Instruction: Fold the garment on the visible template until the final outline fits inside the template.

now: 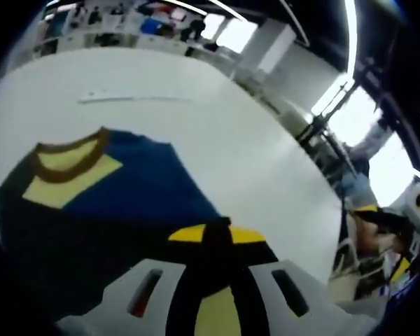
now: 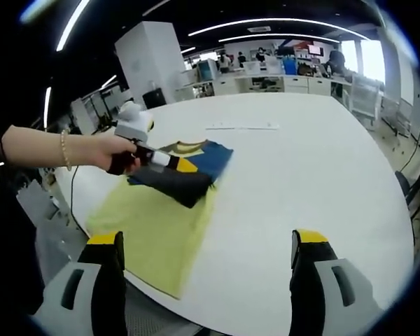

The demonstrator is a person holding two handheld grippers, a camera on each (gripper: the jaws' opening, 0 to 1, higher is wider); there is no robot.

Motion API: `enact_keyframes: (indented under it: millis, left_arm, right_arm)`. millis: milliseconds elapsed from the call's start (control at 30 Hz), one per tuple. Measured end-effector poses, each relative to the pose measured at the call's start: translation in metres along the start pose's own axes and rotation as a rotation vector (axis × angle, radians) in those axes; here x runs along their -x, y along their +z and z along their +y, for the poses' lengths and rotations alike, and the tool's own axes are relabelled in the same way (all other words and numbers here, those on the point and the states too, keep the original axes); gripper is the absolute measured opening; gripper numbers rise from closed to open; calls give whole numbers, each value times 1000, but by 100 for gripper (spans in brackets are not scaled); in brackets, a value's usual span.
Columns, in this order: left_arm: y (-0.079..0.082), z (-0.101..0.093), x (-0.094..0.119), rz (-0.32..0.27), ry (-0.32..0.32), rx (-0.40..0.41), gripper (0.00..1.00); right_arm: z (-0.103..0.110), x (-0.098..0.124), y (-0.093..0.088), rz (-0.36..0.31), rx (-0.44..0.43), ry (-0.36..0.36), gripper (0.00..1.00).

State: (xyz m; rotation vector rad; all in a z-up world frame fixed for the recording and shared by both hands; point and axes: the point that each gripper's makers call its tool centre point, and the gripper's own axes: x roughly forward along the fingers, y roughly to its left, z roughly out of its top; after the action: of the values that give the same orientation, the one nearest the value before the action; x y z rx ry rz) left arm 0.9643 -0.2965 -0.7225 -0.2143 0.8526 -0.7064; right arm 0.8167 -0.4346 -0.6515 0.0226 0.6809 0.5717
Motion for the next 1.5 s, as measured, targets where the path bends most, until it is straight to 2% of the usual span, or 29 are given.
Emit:
enact_keyframes:
  millis: [200, 367, 467, 667, 800, 867, 1067, 1300, 1500]
  left_arm:
    - [1, 9, 25, 13, -3, -65, 30]
    - [1, 17, 53, 13, 3, -127, 41]
    - [-1, 23, 69, 11, 19, -157, 44]
    - [-13, 41, 110, -13, 54, -151, 51]
    - [-23, 51, 136, -27, 89, -145, 62]
    - [-30, 56, 152, -31, 105, -159, 64]
    - [-42, 58, 186, -52, 124, -155, 69]
    - [-48, 57, 228, -113, 128, -144, 82]
    - [-62, 58, 269, -144, 148, -125, 91]
  right_arm:
    - [5, -1, 5, -4, 15, 10, 99]
    - [10, -3, 10, -9, 28, 20, 99]
    - [14, -4, 10, -4, 40, 27, 99]
    - [21, -2, 11, -1, 55, 38, 99]
    - [27, 0, 11, 1, 65, 45, 99]
    - [30, 1, 12, -1, 72, 50, 99]
    - [39, 2, 11, -3, 83, 59, 99]
    - [45, 7, 12, -5, 101, 64, 99]
    - [49, 12, 9, -6, 106, 61, 99]
